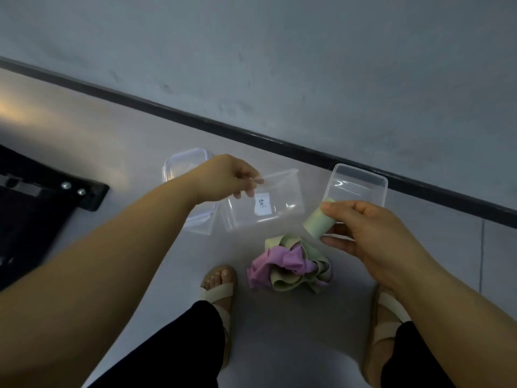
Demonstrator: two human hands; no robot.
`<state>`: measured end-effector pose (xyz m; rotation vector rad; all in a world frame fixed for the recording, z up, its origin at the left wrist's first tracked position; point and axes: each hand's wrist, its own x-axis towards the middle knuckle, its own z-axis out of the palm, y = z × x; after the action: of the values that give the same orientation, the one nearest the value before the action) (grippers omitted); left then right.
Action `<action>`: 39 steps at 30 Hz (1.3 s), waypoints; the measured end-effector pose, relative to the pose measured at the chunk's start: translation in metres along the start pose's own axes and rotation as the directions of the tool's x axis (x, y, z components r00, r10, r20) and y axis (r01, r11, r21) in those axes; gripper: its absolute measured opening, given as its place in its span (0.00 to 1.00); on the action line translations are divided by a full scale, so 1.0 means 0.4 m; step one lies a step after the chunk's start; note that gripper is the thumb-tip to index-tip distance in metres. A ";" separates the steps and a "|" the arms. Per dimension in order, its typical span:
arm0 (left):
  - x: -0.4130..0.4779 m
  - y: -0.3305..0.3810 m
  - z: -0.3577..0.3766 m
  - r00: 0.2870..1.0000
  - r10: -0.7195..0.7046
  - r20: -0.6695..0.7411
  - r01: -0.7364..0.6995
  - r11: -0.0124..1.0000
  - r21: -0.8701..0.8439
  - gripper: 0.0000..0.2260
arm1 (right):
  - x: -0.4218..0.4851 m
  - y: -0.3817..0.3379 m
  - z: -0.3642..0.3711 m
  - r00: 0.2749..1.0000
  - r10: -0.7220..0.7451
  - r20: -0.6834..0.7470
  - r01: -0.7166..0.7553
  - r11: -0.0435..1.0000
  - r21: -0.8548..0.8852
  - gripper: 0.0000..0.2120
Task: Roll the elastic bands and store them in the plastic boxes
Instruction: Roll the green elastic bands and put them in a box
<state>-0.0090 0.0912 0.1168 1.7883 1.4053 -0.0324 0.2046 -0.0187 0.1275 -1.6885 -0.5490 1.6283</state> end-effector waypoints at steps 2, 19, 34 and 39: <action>-0.036 0.028 -0.010 1.000 0.007 0.026 -0.007 1.000 -0.008 0.08 | -0.006 -0.008 -0.005 1.000 -0.016 0.008 0.016 1.000 0.006 0.09; 0.027 0.045 0.090 0.997 0.064 -0.050 -0.045 0.951 0.305 0.10 | -0.020 -0.011 -0.072 1.000 -0.014 0.014 0.014 0.999 0.035 0.10; 0.283 -0.236 0.332 0.967 -0.248 -0.065 0.241 0.794 0.559 0.16 | 0.149 0.092 -0.139 0.987 0.146 -0.061 -0.148 0.989 -0.022 0.10; 0.305 -0.237 0.364 0.953 -0.302 -0.028 0.277 0.826 0.491 0.15 | 0.182 0.141 -0.176 0.978 0.189 -0.093 -0.188 0.982 0.019 0.09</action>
<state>0.0253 0.1001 -0.0925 1.9295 1.7297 -0.6478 0.2718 -0.0164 0.0334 -1.8464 -0.3416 1.6683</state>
